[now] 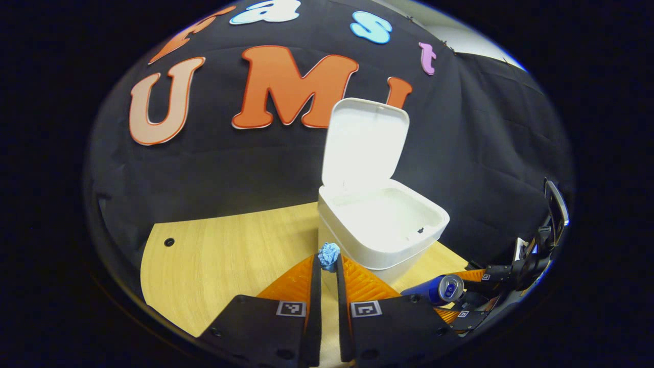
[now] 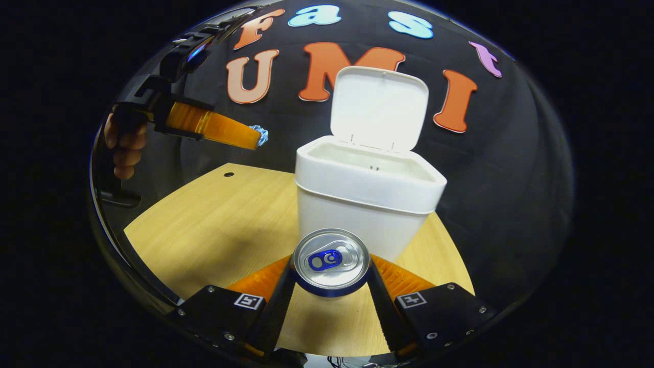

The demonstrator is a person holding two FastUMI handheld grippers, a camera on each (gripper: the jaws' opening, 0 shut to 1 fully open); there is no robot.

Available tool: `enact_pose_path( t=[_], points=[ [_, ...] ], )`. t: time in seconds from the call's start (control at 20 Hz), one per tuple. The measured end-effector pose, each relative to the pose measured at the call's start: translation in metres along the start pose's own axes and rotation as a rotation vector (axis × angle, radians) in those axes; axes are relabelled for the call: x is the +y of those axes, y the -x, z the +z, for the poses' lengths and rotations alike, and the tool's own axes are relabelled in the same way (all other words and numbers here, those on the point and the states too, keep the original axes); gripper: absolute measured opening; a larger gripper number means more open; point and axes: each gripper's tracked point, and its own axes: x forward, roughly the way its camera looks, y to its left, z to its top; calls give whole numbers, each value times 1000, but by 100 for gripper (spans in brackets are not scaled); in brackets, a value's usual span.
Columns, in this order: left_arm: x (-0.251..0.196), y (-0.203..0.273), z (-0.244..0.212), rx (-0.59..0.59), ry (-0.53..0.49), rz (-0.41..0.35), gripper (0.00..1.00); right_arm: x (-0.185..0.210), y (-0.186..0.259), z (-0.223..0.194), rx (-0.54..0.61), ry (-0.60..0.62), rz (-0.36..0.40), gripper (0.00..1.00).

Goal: Press the lid of the desktop garbage bin to open it, pick up the crumpled paper on the desktop and throw it into the bin, then pick up the pop can on the desktop and drop it into the bin, and finally close the garbage bin lid.

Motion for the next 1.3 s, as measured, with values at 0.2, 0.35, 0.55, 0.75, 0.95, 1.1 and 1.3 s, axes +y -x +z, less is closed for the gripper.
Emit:
enact_pose_path(
  t=[0.2,0.35,0.55,0.75,0.95,1.1,1.3],
  points=[
    [-32,-13,19,-31,-29,-74,18,-25,17,4,-20,-7,-69,80],
    [-45,-24,24,-36,-56,-106,18,-42,27,11,-37,-2,-117,80],
    [-63,-36,26,-29,-82,-142,18,-55,34,16,-50,-15,-161,80],
    [-74,-44,21,-17,-110,-167,18,-68,45,14,-46,-35,-208,80],
    [-77,-51,11,10,-134,-176,18,-77,57,24,-55,-49,-244,80],
    [-71,-51,8,16,-164,-157,21,-90,56,40,-76,-45,-267,80],
    [-69,-46,6,15,-176,-155,27,-102,54,66,-121,-44,-275,80]
  ],
)
